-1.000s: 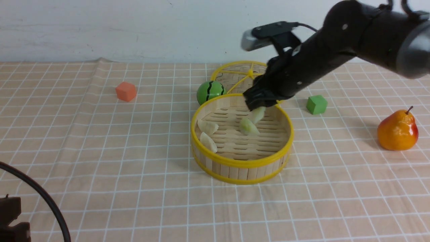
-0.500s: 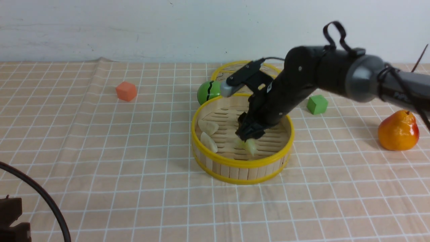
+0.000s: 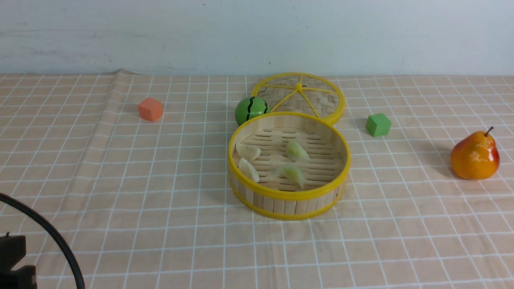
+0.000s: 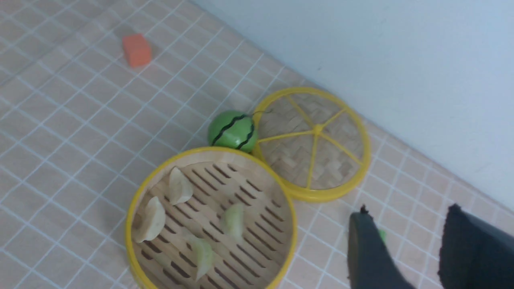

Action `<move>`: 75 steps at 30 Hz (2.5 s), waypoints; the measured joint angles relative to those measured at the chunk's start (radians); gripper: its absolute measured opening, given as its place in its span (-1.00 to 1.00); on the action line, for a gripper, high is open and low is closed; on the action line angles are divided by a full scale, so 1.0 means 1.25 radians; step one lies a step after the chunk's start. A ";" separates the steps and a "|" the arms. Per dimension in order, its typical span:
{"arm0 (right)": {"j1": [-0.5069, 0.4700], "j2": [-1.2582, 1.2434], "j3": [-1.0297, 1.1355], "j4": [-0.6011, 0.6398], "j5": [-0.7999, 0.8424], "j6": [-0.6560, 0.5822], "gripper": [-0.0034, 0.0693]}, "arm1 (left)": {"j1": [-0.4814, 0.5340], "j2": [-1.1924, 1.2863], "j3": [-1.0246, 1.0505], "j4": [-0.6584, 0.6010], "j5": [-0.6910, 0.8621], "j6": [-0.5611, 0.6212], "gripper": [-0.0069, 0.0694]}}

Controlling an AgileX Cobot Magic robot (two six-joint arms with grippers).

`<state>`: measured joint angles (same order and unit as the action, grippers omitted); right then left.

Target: Put the dumplings into the steamer on the table with the brown tablecloth.

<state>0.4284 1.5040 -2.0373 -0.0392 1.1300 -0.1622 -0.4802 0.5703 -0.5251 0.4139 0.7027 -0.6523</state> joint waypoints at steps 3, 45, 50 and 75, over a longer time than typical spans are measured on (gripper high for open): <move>0.000 -0.105 0.056 -0.047 0.030 0.024 -0.75 | 0.000 0.000 0.000 0.000 0.000 0.000 -0.72; -0.111 -0.905 1.507 -0.139 -0.740 0.348 -0.91 | 0.000 0.000 0.000 0.000 0.000 0.000 -0.62; -0.260 -1.086 1.614 -0.079 -0.780 0.346 -0.91 | 0.000 0.000 0.000 0.000 0.000 0.000 -0.60; -0.288 -1.211 1.641 0.081 -0.591 0.254 -0.87 | 0.000 0.000 0.001 0.000 0.001 0.000 -0.55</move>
<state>0.0678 -0.0099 0.0145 0.0617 0.3908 0.1557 -0.4802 0.5703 -0.5243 0.4137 0.7035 -0.6523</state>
